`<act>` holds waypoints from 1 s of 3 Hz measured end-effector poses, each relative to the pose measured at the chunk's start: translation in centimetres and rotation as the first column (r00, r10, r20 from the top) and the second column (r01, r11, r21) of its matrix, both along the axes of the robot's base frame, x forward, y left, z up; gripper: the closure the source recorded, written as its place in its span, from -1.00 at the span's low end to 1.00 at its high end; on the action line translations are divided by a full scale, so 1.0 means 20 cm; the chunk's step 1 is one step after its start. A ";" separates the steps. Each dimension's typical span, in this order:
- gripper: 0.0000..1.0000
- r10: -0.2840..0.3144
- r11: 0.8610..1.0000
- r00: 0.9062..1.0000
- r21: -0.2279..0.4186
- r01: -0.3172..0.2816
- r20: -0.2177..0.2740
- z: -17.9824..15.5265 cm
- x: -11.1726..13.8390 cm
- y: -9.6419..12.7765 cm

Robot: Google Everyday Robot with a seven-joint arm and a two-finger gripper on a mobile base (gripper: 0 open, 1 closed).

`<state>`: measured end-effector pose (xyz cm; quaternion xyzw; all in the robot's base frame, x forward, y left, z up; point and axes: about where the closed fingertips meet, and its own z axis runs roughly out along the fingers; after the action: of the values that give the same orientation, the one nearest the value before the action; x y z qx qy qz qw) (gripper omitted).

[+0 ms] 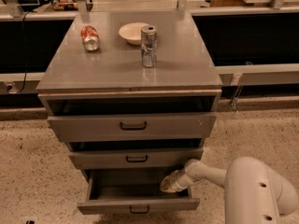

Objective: Open bottom drawer

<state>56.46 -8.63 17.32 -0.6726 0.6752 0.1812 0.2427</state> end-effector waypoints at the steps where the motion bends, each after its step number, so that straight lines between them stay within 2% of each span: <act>1: 1.00 0.048 0.999 0.996 0.009 -0.047 -0.075 -0.06 -0.13 -0.02; 2: 1.00 0.088 0.996 0.986 0.028 -0.085 -0.144 -0.06 -0.31 -0.06; 3: 1.00 0.089 0.996 0.986 0.029 -0.085 -0.144 -0.06 -0.31 -0.06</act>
Offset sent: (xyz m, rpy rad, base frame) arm -0.1646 -0.0324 -0.0093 0.0595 0.3184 0.1752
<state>50.33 -9.75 16.05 -0.6838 0.6589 0.2475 0.1924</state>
